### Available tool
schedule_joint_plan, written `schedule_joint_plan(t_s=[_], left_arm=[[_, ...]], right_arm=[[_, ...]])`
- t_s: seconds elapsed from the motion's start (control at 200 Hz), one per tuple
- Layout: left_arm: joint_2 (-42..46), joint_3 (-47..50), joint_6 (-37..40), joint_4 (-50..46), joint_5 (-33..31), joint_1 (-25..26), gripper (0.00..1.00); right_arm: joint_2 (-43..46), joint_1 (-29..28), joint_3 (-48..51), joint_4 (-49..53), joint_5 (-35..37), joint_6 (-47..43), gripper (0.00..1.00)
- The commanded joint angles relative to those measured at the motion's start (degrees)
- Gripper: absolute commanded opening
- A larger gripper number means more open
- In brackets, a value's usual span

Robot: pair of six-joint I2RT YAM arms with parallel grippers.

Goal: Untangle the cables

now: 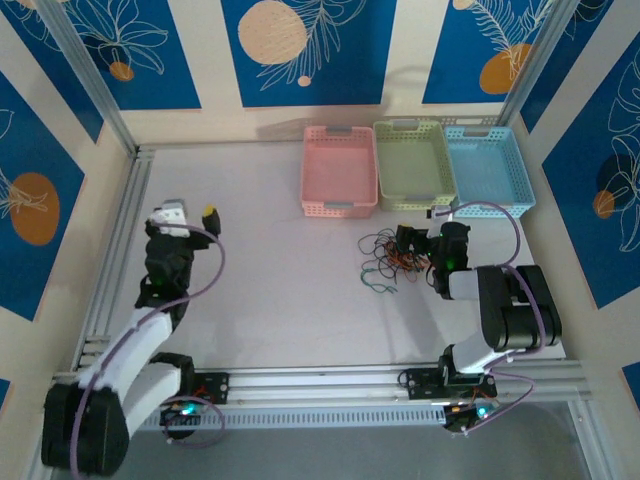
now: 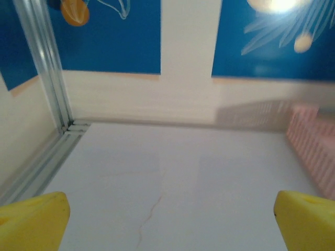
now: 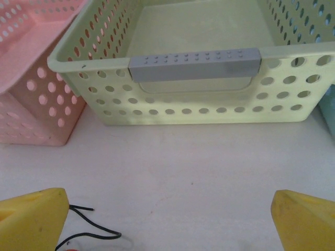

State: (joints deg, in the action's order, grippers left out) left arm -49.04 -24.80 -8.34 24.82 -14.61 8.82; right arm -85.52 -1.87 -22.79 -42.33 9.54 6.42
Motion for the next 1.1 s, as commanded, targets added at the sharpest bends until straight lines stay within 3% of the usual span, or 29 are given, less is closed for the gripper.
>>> schedule_joint_plan(t_s=[0.0,0.22,0.435,0.765,1.0,1.095], left_arm=[[7.87,-8.71,-11.21,-26.58,2.26,0.06,1.00],[11.16,-26.16,-8.41,-57.24,17.38,0.05,1.00],[9.07,-30.82,-4.62,-70.38,31.98,0.06,1.00],[11.68,-23.17,-4.32,-67.31,31.93,0.14,1.00],[12.69,-22.55,-4.32,-66.69,31.49,0.11,1.00],[12.79,-22.41,-4.43,-66.55,30.72,0.12,1.00]], right_arm=[[9.13,-2.55,-4.76,11.55,4.24,-1.30,0.99],[20.82,-2.63,-16.01,36.60,2.74,9.20,0.99],[9.99,2.80,-34.64,54.29,0.23,16.17,0.94],[-19.58,8.42,-66.56,75.74,3.56,20.29,0.87],[-31.59,10.66,-79.80,82.65,5.52,20.96,0.86],[-36.39,10.43,-85.58,87.09,6.30,20.04,0.80]])
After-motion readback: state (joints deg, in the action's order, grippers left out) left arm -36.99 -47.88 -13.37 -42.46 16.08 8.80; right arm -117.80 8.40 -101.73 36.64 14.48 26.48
